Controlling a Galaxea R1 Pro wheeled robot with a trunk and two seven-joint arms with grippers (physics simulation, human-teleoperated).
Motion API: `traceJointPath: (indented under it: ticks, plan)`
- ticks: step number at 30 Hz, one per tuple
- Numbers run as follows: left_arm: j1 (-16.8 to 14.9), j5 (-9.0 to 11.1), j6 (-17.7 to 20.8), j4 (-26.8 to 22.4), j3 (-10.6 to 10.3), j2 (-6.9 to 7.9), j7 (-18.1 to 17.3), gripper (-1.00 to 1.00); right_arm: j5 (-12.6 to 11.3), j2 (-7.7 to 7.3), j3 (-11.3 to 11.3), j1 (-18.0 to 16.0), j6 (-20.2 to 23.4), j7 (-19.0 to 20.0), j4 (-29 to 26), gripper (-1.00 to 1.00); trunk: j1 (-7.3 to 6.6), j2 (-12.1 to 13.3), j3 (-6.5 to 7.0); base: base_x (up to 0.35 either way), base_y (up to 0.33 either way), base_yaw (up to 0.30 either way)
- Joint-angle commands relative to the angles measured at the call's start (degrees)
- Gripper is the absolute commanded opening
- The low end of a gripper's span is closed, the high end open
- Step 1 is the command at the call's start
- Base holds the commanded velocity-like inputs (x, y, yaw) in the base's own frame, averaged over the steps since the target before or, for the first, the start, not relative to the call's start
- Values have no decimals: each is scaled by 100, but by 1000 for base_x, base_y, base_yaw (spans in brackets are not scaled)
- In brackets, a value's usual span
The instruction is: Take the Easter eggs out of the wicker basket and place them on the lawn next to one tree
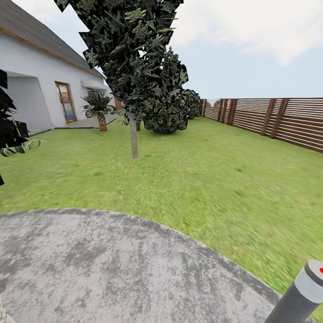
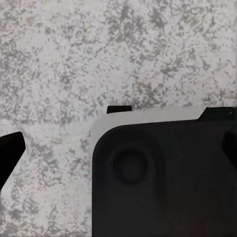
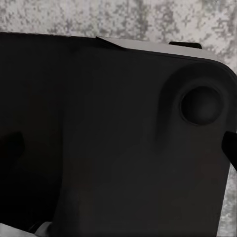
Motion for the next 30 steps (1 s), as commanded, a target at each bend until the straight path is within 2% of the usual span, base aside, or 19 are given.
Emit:
traceJointPath:
  ticks: [1,30]
  plan:
    - [0,-3,-17,-1,-7,0,7,100,-2,-1,36,0,-12,-1,-2,100,2,-2,-4,150,0,8]
    - [0,-2,-17,-1,-7,0,7,100,-11,-1,27,0,-12,-7,-2,100,2,-2,-4,150,0,1]
